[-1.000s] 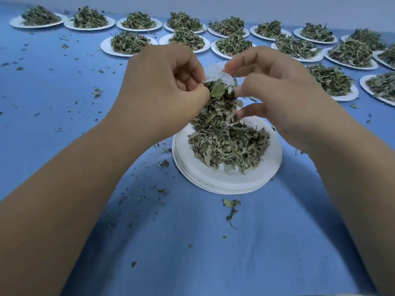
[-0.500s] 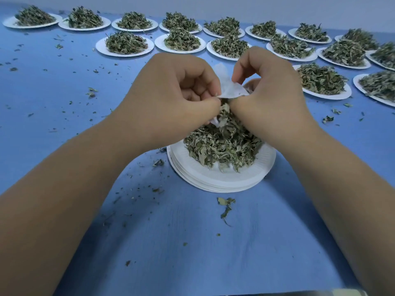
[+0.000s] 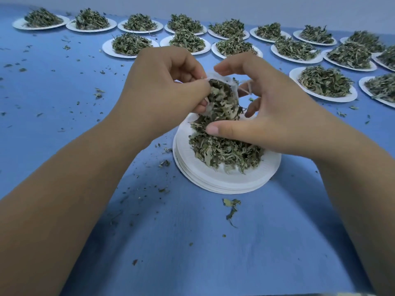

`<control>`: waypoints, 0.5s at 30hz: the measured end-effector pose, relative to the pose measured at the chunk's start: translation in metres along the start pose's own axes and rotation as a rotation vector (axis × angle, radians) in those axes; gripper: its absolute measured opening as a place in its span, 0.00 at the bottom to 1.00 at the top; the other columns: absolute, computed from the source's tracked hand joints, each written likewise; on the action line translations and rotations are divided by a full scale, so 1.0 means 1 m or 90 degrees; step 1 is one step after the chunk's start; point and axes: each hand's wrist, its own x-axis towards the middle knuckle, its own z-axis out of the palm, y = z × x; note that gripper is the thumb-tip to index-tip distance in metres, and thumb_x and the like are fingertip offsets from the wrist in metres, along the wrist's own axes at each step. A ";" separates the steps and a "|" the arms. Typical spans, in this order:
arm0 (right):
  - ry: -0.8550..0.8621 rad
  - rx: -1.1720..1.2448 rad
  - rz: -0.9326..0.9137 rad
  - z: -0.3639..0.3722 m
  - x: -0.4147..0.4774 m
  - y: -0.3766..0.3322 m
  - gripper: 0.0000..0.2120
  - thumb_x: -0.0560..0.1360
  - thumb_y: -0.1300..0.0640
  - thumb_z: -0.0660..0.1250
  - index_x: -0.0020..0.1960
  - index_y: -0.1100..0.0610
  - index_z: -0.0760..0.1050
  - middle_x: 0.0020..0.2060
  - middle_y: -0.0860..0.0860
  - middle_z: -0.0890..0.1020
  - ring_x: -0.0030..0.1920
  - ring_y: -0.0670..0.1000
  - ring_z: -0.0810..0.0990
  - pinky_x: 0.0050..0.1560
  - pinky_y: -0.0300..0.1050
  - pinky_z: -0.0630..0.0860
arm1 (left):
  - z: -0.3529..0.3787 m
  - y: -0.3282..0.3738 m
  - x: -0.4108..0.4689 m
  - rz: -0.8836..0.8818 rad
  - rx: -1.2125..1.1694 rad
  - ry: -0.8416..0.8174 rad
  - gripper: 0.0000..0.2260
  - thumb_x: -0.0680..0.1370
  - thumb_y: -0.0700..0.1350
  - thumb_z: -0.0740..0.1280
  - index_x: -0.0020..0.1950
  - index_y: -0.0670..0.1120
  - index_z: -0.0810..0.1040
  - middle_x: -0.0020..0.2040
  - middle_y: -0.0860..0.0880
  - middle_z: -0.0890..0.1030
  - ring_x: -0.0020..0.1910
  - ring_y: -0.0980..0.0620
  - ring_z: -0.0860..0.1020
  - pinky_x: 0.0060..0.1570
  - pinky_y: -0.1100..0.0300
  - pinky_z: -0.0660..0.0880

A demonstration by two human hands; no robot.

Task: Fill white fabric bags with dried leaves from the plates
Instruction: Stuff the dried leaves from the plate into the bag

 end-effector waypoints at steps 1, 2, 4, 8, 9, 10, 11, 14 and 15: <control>0.020 -0.021 -0.011 0.002 0.000 0.001 0.33 0.64 0.36 0.79 0.65 0.38 0.70 0.62 0.34 0.74 0.50 0.32 0.76 0.45 0.25 0.70 | 0.000 -0.001 0.001 -0.016 -0.033 -0.011 0.05 0.74 0.34 0.71 0.41 0.43 0.81 0.30 0.48 0.82 0.32 0.50 0.85 0.38 0.54 0.83; 0.043 -0.031 -0.023 0.004 0.001 0.001 0.31 0.64 0.38 0.80 0.63 0.40 0.72 0.60 0.35 0.75 0.46 0.31 0.76 0.44 0.24 0.69 | -0.001 -0.001 0.002 -0.025 -0.055 -0.020 0.06 0.75 0.34 0.71 0.41 0.43 0.81 0.29 0.48 0.82 0.32 0.50 0.84 0.37 0.57 0.83; 0.084 -0.044 -0.045 0.006 0.002 0.002 0.27 0.66 0.43 0.81 0.60 0.43 0.74 0.53 0.34 0.77 0.41 0.29 0.75 0.44 0.22 0.68 | 0.000 -0.001 0.002 -0.031 -0.078 -0.028 0.06 0.75 0.33 0.70 0.41 0.42 0.81 0.29 0.48 0.82 0.32 0.50 0.84 0.37 0.59 0.82; 0.116 -0.029 -0.037 0.007 0.002 0.004 0.19 0.69 0.43 0.79 0.55 0.45 0.77 0.35 0.25 0.75 0.35 0.32 0.75 0.38 0.24 0.66 | 0.000 -0.002 0.002 -0.030 -0.096 -0.049 0.05 0.75 0.31 0.69 0.42 0.40 0.81 0.30 0.45 0.82 0.34 0.47 0.85 0.40 0.56 0.83; 0.117 -0.020 -0.034 0.007 0.002 0.005 0.17 0.70 0.43 0.79 0.54 0.45 0.78 0.34 0.24 0.74 0.34 0.34 0.75 0.37 0.25 0.66 | 0.000 -0.002 0.002 -0.032 -0.097 -0.054 0.05 0.75 0.31 0.69 0.42 0.39 0.81 0.30 0.45 0.82 0.35 0.47 0.85 0.40 0.56 0.83; 0.119 -0.009 -0.035 0.007 0.003 0.006 0.16 0.71 0.44 0.79 0.54 0.46 0.79 0.32 0.25 0.74 0.33 0.35 0.75 0.35 0.26 0.66 | 0.000 -0.002 0.002 -0.034 -0.098 -0.058 0.05 0.76 0.31 0.69 0.43 0.39 0.81 0.31 0.45 0.82 0.34 0.48 0.85 0.40 0.57 0.83; 0.122 0.003 -0.037 0.006 0.004 0.006 0.14 0.72 0.45 0.78 0.53 0.47 0.80 0.31 0.26 0.74 0.31 0.36 0.74 0.35 0.26 0.65 | -0.001 -0.002 0.002 -0.033 -0.096 -0.062 0.05 0.76 0.31 0.69 0.43 0.39 0.81 0.31 0.46 0.82 0.34 0.48 0.85 0.39 0.58 0.83; 0.128 0.049 -0.030 0.005 0.006 0.009 0.09 0.73 0.50 0.78 0.50 0.50 0.82 0.31 0.30 0.76 0.29 0.40 0.71 0.34 0.26 0.65 | -0.003 -0.001 0.001 -0.002 -0.076 -0.090 0.04 0.75 0.31 0.70 0.44 0.38 0.80 0.34 0.44 0.82 0.35 0.48 0.85 0.40 0.57 0.83; 0.129 0.066 -0.022 0.005 0.006 0.009 0.08 0.72 0.52 0.79 0.49 0.51 0.82 0.31 0.32 0.77 0.29 0.40 0.70 0.33 0.27 0.65 | -0.003 0.000 0.000 0.012 -0.063 -0.102 0.04 0.75 0.30 0.70 0.44 0.38 0.80 0.35 0.43 0.81 0.35 0.48 0.85 0.41 0.56 0.83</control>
